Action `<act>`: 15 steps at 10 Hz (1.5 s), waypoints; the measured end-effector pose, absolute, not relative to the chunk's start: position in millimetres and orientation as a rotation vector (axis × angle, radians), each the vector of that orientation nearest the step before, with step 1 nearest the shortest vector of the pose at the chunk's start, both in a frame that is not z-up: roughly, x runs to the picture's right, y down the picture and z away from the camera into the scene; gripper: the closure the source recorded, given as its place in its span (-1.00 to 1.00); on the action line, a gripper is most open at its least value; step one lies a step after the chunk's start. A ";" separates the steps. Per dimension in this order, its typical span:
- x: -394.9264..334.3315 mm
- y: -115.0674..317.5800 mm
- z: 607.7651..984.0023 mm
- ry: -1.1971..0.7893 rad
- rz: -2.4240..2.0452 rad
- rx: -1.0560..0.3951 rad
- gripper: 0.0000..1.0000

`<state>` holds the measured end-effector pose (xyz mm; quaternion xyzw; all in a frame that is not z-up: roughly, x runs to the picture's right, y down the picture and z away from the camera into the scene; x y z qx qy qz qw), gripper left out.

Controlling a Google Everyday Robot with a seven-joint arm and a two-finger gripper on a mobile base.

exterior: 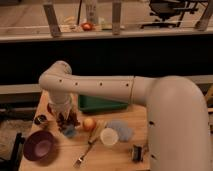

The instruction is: Place grapes in plastic cup

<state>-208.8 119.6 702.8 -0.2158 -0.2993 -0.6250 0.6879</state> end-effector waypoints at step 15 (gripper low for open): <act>-197.1 118.9 706.7 -0.678 -1.384 -0.492 -0.60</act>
